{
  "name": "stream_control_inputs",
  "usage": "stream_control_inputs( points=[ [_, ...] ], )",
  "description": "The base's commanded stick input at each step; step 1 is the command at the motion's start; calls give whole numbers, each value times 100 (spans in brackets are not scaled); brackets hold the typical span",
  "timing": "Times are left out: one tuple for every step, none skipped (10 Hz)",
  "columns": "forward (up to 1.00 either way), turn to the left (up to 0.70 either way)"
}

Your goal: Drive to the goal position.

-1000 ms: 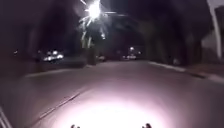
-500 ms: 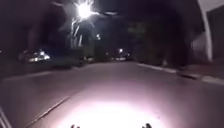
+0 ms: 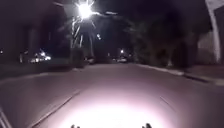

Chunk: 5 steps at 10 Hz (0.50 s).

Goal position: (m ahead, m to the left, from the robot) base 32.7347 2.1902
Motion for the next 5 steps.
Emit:
stream_control_inputs(
  points=[
    [85, 0],
    [85, 0],
    [85, 0],
    [85, 0],
    [85, 0]
  ],
)
